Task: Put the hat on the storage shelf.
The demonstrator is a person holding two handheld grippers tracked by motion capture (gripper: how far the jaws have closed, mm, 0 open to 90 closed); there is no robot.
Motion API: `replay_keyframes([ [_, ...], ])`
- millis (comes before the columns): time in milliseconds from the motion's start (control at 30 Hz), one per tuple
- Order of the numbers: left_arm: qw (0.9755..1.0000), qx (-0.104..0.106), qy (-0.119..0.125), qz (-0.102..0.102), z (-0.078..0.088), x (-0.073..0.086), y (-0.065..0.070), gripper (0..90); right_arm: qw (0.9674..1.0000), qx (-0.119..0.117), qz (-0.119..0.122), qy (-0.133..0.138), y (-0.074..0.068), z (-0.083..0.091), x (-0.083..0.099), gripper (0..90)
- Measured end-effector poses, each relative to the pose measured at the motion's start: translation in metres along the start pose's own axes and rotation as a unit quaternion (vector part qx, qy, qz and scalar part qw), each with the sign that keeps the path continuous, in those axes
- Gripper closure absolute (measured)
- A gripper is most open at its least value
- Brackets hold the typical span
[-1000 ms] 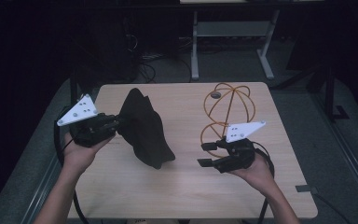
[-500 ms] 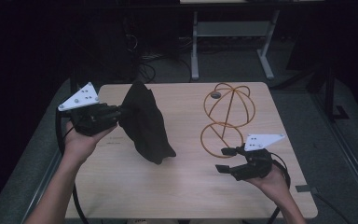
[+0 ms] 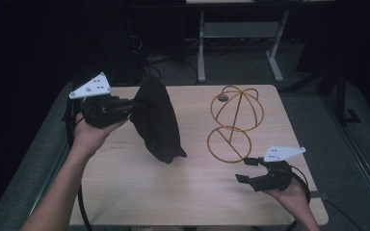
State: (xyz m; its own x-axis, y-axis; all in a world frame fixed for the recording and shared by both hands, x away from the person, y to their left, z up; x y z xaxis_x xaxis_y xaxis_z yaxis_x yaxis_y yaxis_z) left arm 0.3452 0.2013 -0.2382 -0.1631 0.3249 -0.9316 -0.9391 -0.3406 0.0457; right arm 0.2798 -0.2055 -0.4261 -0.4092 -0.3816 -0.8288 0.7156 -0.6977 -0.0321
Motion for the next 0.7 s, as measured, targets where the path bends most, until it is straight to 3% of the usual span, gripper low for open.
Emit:
replay_keyframes([
  [167, 0.9999, 0.011, 0.004, 0.006, -0.006, -0.008, -0.006, 86.5, 0.9999, 0.015, -0.006, -0.005, 0.005, 0.003, 0.009, 28.1],
  [700, 0.9993, 0.035, -0.007, -0.011, -0.037, -0.04, -0.011, 86.5, 0.9987, 0.049, -0.014, -0.002, 0.021, 0.017, 0.025, 27.0],
])
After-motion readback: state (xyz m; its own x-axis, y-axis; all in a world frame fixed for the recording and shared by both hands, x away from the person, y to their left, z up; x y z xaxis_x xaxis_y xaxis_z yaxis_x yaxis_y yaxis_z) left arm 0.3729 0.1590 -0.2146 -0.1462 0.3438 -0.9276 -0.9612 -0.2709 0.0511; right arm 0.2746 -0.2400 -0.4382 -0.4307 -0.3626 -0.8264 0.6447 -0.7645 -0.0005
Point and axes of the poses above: each handheld gripper's, and its own axes: z roughly backward along the jaws, x roughly out of its underside, y roughly to its right, the point moved 3 cm from there along -z, roughly forward along the jaws, and after that the axes turned 13 degrees about x, right-handed, at the moved point
